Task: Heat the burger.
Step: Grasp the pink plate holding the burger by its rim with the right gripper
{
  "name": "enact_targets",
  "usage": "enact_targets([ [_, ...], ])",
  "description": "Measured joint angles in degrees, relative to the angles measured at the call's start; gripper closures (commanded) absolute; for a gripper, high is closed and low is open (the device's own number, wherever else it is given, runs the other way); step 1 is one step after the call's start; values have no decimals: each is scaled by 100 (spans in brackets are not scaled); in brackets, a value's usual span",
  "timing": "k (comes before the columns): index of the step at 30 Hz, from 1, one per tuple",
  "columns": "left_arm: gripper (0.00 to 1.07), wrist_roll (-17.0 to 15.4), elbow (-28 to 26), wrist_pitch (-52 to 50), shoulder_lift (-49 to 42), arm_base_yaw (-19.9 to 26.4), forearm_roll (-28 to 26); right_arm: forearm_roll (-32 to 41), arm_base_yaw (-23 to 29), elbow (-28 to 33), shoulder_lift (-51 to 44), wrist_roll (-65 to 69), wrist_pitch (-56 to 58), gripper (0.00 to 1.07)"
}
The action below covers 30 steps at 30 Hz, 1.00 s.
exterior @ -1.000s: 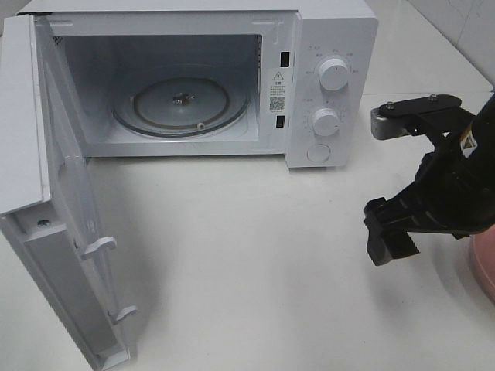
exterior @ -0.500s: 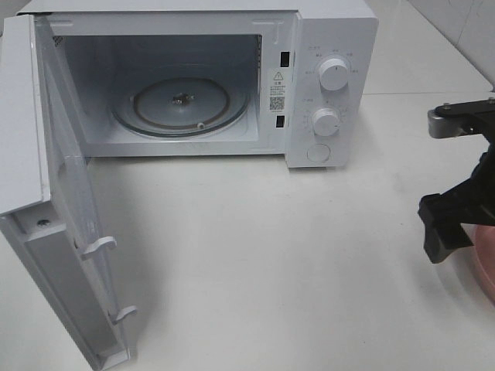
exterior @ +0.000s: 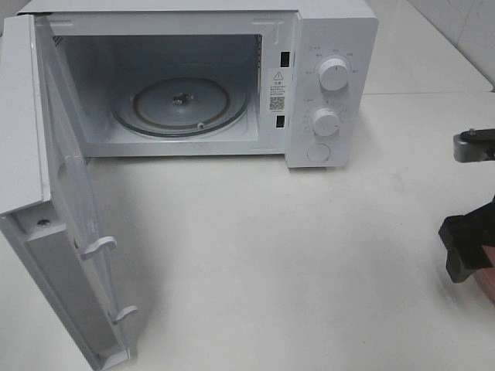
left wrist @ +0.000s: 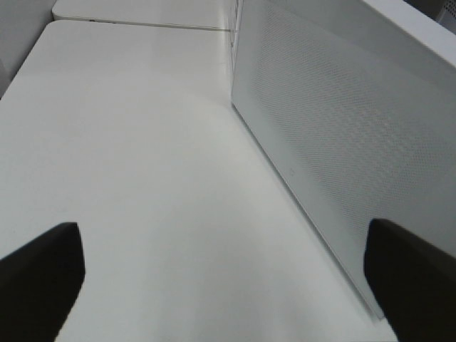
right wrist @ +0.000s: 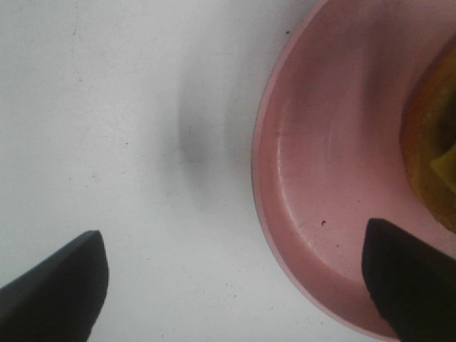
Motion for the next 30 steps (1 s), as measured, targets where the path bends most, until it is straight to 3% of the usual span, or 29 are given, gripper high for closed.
enact_targets([
  [30,7,0,0,0,0,0,0,-430,-132,166,1387,0,-1306,20],
])
